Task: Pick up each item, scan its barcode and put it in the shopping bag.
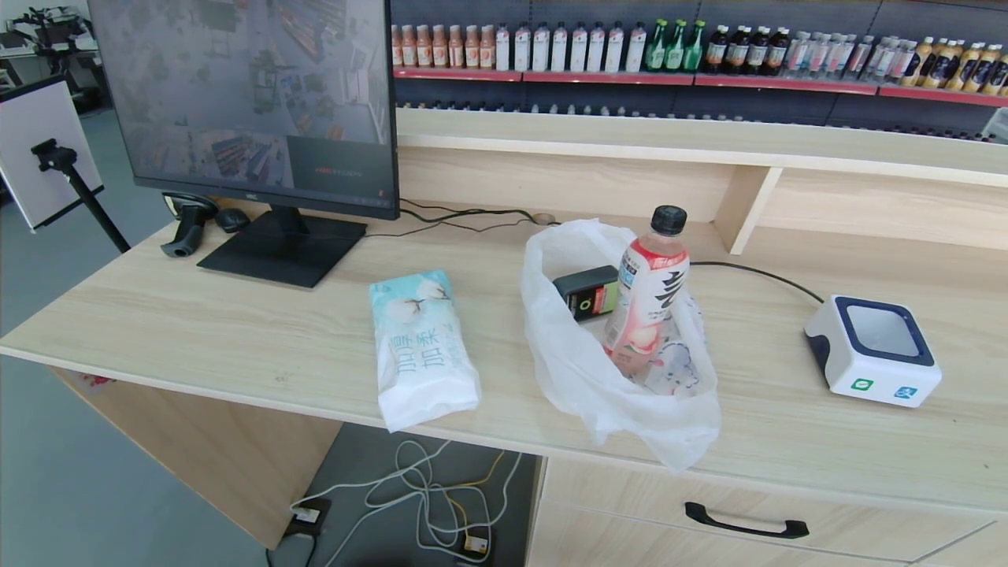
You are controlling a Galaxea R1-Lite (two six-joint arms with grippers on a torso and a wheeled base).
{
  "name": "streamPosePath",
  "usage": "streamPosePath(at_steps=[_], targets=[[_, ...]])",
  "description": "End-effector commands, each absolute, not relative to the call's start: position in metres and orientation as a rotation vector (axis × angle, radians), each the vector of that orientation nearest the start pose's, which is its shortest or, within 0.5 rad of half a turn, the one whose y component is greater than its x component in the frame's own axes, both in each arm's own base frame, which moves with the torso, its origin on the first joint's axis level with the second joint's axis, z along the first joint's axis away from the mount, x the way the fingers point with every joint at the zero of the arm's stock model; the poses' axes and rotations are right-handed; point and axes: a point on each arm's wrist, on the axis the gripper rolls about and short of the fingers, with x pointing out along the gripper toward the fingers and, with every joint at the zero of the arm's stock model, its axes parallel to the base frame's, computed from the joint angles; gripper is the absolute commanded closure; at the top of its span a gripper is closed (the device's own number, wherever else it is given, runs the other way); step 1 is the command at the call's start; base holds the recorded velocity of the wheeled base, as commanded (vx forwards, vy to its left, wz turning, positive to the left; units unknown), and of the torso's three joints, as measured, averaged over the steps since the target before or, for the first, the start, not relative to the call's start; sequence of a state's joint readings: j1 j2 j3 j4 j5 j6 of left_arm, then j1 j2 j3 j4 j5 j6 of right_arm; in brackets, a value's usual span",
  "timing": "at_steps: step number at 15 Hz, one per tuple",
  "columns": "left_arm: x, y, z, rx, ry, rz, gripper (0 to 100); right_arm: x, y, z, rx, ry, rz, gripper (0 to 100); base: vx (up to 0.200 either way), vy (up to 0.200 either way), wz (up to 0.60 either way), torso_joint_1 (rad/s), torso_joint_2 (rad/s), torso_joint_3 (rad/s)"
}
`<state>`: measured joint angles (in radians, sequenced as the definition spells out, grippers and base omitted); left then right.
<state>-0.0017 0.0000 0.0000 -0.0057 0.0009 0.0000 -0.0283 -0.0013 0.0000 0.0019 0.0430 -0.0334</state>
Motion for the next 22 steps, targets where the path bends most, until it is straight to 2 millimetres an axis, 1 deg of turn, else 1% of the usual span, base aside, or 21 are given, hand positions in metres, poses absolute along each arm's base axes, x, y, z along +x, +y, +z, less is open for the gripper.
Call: streamPosePath(at_steps=[1,2,8,10,13,16,22], targets=[[-0.0228,0.0001,0.0761,0.0,-0.006,0.0,0,-0.0228,0.0015,0.0753,0.011,0.002,0.009,0,0.0,0.0,0.0,0.0,0.0,0.0],[-0.0228,0.0001,0.0761,0.0,-0.006,0.0,0,-0.0228,0.0015,0.0753,0.0,0.002,0.008,0,0.0,0.0,0.0,0.0,0.0,0.0],[-0.0228,0.0,0.076,0.002,-0.005,-0.002,0,-0.0228,0.0014,0.0753,-0.008,0.001,0.014,0,0.0,0.0,-0.6,0.006,0.0,0.002],[-0.0227,0.0,0.076,0.0,-0.003,-0.002,0,-0.0228,0.0015,0.0752,-0.038,0.003,0.015,0,0.0,-0.2,0.0,0.005,0.0,0.002],[-0.0228,0.0001,0.0758,0.0,-0.003,0.0,0,-0.0228,0.0015,0.0753,-0.034,0.001,0.017,0,0.0,-0.2,0.0,0.002,0.0,0.001],[-0.0227,0.0001,0.0758,0.0,-0.002,0.0,0,-0.0228,0.0014,0.0755,-0.057,-0.001,0.021,0,0.0,-0.2,0.6,-0.041,0.1,0.037],[-0.0228,0.0001,0.0756,0.002,-0.002,0.0,0,-0.0228,0.0014,0.0755,-0.055,-0.001,0.021,0,0.0,-0.2,0.0,0.004,0.0,0.002]])
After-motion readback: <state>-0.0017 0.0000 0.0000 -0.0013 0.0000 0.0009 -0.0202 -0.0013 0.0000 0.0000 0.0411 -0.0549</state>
